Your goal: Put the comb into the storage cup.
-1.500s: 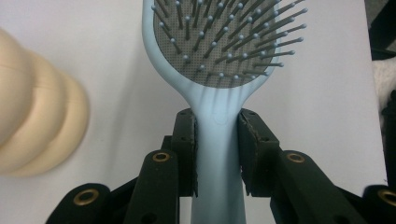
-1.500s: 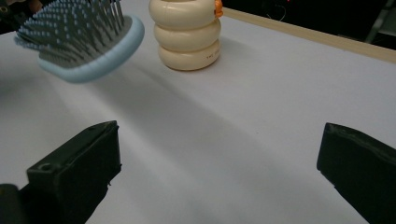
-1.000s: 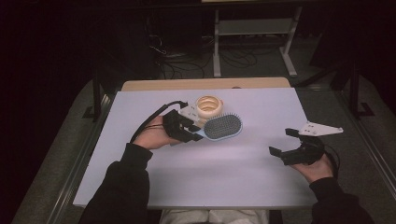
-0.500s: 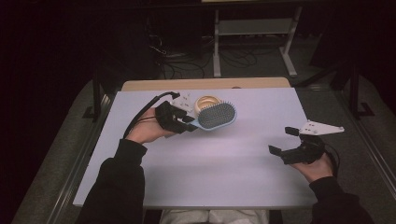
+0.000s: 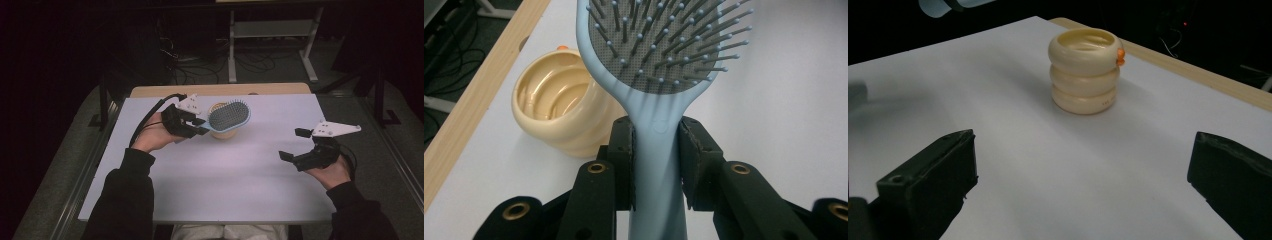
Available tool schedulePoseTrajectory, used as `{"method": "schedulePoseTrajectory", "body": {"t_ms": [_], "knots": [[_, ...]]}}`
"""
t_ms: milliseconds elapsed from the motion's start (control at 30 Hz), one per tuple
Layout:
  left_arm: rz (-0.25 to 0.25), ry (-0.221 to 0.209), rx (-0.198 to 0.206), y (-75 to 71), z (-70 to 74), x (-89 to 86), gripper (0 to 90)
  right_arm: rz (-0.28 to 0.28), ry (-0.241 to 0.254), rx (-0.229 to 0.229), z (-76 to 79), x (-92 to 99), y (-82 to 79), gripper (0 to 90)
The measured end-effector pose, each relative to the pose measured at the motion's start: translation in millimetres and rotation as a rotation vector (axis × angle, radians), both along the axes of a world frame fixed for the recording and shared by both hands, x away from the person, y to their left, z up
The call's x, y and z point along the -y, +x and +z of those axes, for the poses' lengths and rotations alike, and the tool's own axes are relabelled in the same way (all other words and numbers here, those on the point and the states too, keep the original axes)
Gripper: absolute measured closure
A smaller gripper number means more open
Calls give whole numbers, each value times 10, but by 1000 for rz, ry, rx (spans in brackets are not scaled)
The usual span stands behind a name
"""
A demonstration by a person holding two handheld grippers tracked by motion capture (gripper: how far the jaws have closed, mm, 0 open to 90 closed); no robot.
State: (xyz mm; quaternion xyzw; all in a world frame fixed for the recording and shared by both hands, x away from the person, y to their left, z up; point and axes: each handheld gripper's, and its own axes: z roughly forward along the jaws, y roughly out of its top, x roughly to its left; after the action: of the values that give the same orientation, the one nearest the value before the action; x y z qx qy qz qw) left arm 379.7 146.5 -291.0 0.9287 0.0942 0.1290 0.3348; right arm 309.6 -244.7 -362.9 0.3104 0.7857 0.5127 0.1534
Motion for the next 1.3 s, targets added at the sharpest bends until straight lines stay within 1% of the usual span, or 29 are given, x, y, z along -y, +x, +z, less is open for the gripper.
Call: {"method": "schedulePoseTrajectory", "body": {"t_ms": [133,267,333,400,533,633,667,733,900,1067,1133,1167,1267,1300], "knots": [[16,-10,13,7,24,-52,706,29,-7,10,96,-114,42,0],[18,-27,22,-8,45,-95,706,60,-39,27,217,-253,77,0],[18,-31,37,-32,57,-109,706,73,-47,32,266,-307,94,0],[18,-46,40,-46,65,-126,706,92,-52,33,323,-375,121,0],[26,-51,55,-56,79,-147,706,118,-61,35,415,-498,165,0],[29,-62,58,-52,93,-165,706,133,-79,39,489,-592,199,0],[29,-67,53,-50,94,-169,706,135,-85,38,511,-620,215,0],[34,-68,58,-50,91,-174,706,142,-84,29,549,-670,249,0],[52,-94,53,-28,65,-213,706,163,-69,9,630,-785,342,0],[74,-94,61,-18,38,-253,706,175,-46,-1,693,-879,430,0],[80,-95,59,-16,30,-259,706,178,-49,-1,706,-910,456,0],[82,-92,66,-20,28,-262,706,181,-50,-1,712,-926,469,0],[91,-107,72,-26,27,-272,705,183,-57,-1,736,-969,515,0],[93,-113,74,-25,28,-274,706,182,-50,-4,742,-979,539,0]]}}
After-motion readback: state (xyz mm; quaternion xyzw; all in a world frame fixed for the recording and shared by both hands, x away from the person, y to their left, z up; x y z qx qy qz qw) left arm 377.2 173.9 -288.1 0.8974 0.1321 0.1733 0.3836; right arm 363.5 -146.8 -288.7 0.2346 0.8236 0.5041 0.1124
